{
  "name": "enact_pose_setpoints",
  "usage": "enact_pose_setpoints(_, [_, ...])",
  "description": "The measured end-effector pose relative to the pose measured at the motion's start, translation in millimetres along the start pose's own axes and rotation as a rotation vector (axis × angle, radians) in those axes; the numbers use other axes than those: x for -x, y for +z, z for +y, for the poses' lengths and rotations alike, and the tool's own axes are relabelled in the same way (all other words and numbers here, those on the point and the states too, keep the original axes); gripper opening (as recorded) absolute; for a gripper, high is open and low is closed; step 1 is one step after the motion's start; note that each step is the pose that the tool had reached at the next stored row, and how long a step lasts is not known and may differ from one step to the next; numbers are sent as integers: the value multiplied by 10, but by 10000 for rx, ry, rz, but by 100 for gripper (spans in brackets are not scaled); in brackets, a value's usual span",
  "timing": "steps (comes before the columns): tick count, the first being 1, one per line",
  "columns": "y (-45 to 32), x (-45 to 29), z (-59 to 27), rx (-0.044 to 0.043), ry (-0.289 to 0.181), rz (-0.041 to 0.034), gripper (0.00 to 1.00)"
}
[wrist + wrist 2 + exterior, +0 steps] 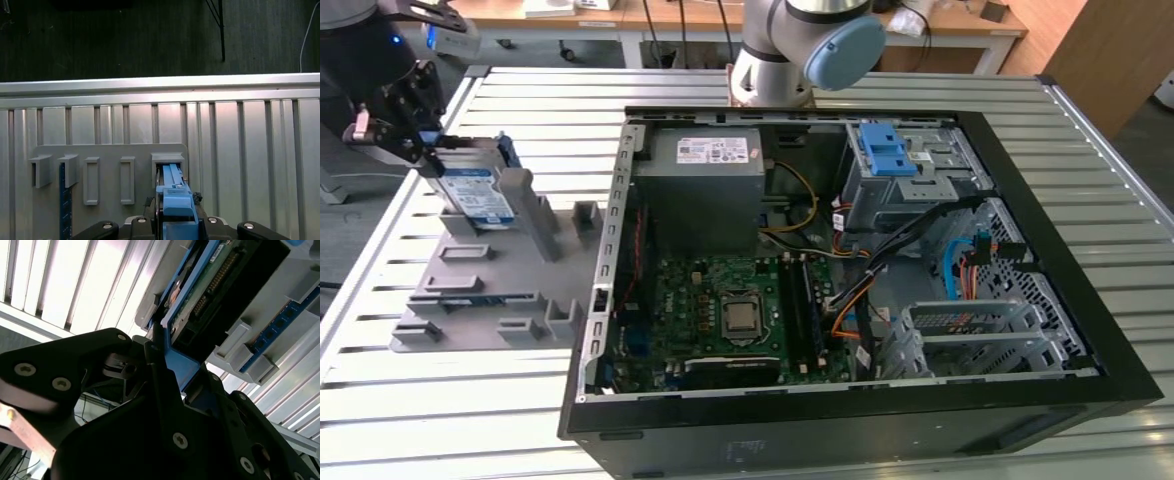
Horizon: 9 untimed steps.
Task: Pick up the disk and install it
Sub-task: 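Pick up the disk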
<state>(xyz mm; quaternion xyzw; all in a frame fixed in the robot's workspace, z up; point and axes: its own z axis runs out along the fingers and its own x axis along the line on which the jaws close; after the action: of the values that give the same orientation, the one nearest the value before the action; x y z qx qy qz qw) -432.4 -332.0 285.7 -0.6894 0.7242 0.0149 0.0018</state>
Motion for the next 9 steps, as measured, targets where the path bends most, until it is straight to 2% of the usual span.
enact_pose_setpoints(5, [0,0,0,-1,1,0,37])
enact_pose_setpoints(9, [-1,-11,-1,4,-202,4,37])
